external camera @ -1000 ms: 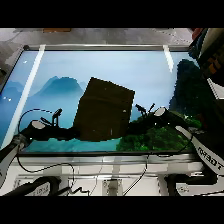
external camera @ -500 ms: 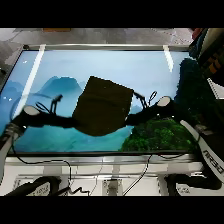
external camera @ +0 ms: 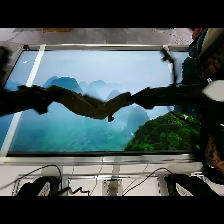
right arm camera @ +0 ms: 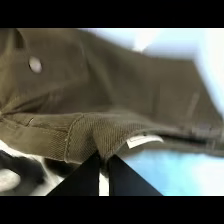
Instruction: Fold the clothes and pants, and hang the long-sleeved shirts on hangers.
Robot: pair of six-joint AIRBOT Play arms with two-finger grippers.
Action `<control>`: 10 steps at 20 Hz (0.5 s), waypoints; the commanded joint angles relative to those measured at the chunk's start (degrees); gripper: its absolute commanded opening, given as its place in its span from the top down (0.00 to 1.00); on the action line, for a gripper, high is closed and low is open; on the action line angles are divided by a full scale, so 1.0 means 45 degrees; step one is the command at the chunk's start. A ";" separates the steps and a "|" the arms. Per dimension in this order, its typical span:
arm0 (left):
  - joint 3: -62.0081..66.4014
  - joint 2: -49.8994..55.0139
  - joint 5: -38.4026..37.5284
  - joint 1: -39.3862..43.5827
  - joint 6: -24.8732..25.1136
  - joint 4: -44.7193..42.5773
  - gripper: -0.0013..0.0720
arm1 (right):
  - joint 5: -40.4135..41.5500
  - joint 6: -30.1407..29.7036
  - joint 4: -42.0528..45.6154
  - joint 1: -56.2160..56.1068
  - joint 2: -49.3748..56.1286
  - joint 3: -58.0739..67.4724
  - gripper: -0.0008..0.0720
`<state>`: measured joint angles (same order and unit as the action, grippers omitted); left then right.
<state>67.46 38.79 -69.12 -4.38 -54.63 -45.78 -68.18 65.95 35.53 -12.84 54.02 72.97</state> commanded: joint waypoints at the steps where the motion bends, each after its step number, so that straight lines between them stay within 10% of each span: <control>1: 0.0306 -0.3050 0.0976 0.0000 0.0015 -0.0015 0.96 | 0.0408 0.1292 -0.1297 -0.0015 -0.2302 0.0544 0.95; 10: -0.0670 -0.2992 0.1447 0.0000 -0.2861 -0.1083 0.96 | 0.1554 0.4925 0.1103 -0.0015 -0.2142 0.0034 0.95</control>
<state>66.83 21.89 -60.27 -4.38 -62.28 -48.38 -62.57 80.99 34.13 -12.86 41.95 74.46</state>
